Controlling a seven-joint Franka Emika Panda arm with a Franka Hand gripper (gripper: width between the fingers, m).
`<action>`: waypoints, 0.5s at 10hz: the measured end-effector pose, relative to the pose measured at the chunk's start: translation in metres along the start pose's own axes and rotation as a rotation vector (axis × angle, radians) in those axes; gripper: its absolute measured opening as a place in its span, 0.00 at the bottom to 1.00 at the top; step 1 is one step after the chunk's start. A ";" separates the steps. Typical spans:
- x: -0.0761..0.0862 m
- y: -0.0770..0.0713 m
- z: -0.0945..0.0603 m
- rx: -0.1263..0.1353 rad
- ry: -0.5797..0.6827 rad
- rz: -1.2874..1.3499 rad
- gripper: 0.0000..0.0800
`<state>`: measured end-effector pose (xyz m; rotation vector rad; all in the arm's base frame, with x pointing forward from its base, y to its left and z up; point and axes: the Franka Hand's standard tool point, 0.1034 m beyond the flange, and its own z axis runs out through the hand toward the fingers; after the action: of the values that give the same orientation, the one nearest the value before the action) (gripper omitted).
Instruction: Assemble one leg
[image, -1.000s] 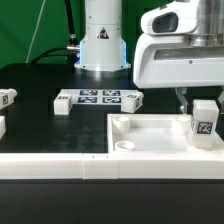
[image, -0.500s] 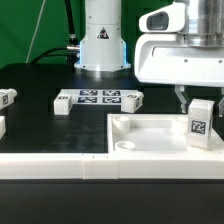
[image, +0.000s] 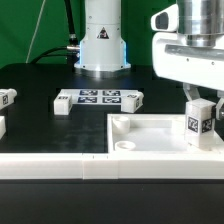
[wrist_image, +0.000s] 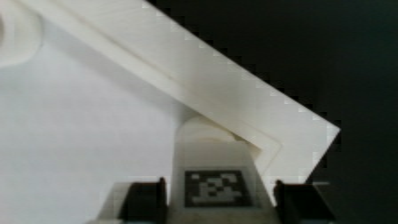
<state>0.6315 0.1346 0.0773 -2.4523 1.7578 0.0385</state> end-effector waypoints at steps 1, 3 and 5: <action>-0.002 -0.001 0.000 0.004 -0.012 0.102 0.37; -0.005 -0.003 0.001 0.009 -0.032 0.249 0.37; -0.005 -0.003 0.001 0.010 -0.032 0.167 0.37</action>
Offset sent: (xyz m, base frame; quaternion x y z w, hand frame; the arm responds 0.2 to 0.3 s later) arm 0.0000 0.0000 0.0000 0.0000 0.0000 0.0000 1.0000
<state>0.6324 0.1403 0.0773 -2.2791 1.9389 0.0837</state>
